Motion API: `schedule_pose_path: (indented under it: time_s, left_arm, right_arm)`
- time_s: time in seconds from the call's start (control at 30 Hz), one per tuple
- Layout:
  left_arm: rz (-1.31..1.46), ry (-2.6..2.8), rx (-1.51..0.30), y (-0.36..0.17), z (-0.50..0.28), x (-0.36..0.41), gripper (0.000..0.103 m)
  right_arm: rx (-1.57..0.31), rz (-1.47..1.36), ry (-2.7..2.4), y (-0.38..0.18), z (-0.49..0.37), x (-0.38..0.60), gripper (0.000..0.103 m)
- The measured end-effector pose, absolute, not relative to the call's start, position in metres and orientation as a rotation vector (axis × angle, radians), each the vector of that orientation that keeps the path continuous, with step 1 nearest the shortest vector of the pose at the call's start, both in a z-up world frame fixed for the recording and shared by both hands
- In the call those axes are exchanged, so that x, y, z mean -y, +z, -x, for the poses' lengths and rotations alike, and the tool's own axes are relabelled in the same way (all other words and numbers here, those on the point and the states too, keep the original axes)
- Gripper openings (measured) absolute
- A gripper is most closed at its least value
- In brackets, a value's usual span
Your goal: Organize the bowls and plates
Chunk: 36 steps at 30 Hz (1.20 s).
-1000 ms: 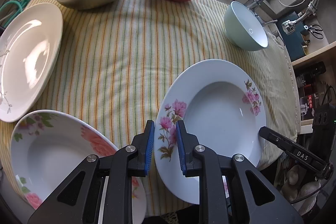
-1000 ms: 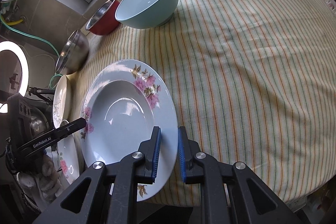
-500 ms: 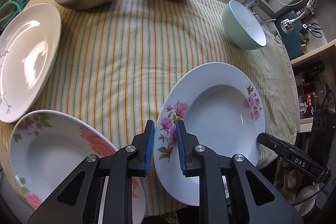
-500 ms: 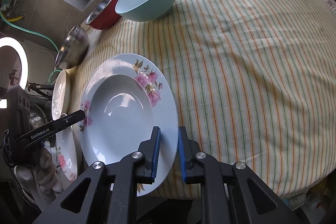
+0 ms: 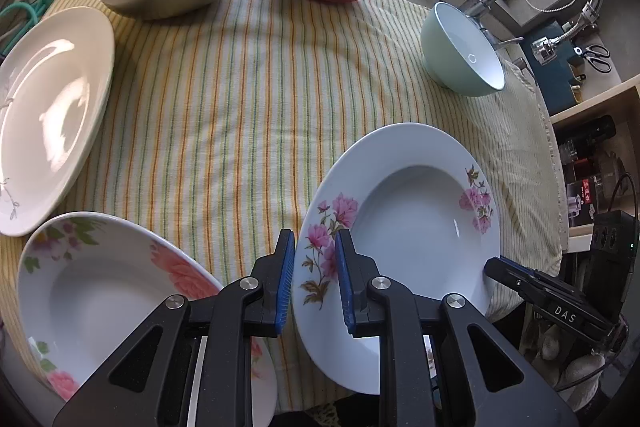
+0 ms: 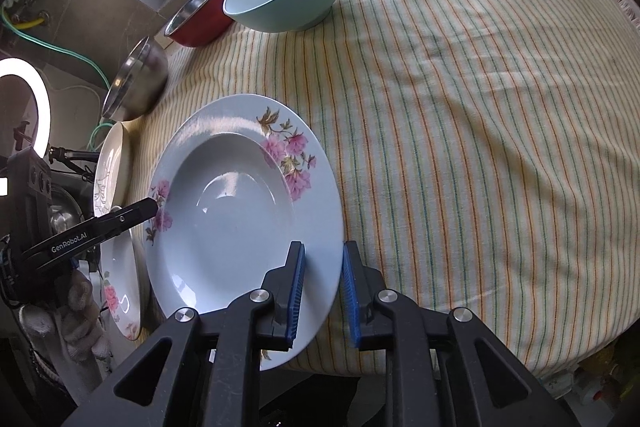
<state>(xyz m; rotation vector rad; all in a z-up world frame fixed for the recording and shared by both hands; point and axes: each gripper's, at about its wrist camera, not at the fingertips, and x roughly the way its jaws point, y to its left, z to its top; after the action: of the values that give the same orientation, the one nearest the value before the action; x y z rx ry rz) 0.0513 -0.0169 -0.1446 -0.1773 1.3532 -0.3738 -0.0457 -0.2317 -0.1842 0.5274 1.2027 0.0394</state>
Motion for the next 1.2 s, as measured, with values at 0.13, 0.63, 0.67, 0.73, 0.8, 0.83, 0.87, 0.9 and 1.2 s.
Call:
schedule_pose_path:
  time_s: [0.13,0.63,0.67,0.73,0.8,0.83,0.87,0.9,1.2]
  left_arm:
    - [0.186,-0.374,-1.345,-0.142,-0.053,0.014,0.018]
    - [0.218,-0.352,-1.231,-0.106,-0.054,-0.007,0.018]
    - [0.225,-0.347,-1.225,-0.104,-0.054,-0.009,0.018]
    - [0.242,-0.337,-1.216,-0.1,-0.053,-0.014,0.018]
    - [0.269,-0.335,-1.214,-0.099,-0.05,-0.021,0.018]
    - [0.281,-0.329,-1.214,-0.098,-0.049,-0.025,0.018]
    - [0.291,-0.32,-1.212,-0.098,-0.047,-0.029,0.018]
    - [0.301,-0.313,-1.209,-0.097,-0.045,-0.033,0.018]
    - [0.382,-0.217,-1.182,-0.093,-0.023,-0.073,0.018]
  right_arm:
    - [-1.206,-0.524,0.04,-0.184,0.044,0.231,0.019]
    - [-1.103,-0.436,-0.005,-0.151,0.038,0.234,0.027]
    - [-1.095,-0.435,-0.002,-0.15,0.037,0.234,0.03]
    - [-1.083,-0.43,0.003,-0.147,0.034,0.232,0.034]
    - [-1.075,-0.419,0.019,-0.145,0.031,0.228,0.035]
    - [-1.075,-0.414,0.031,-0.144,0.03,0.225,0.035]
    - [-1.072,-0.407,0.041,-0.143,0.028,0.221,0.035]
    - [-1.066,-0.401,0.05,-0.142,0.027,0.217,0.036]
    - [-1.016,-0.327,0.126,-0.13,0.017,0.183,0.044]
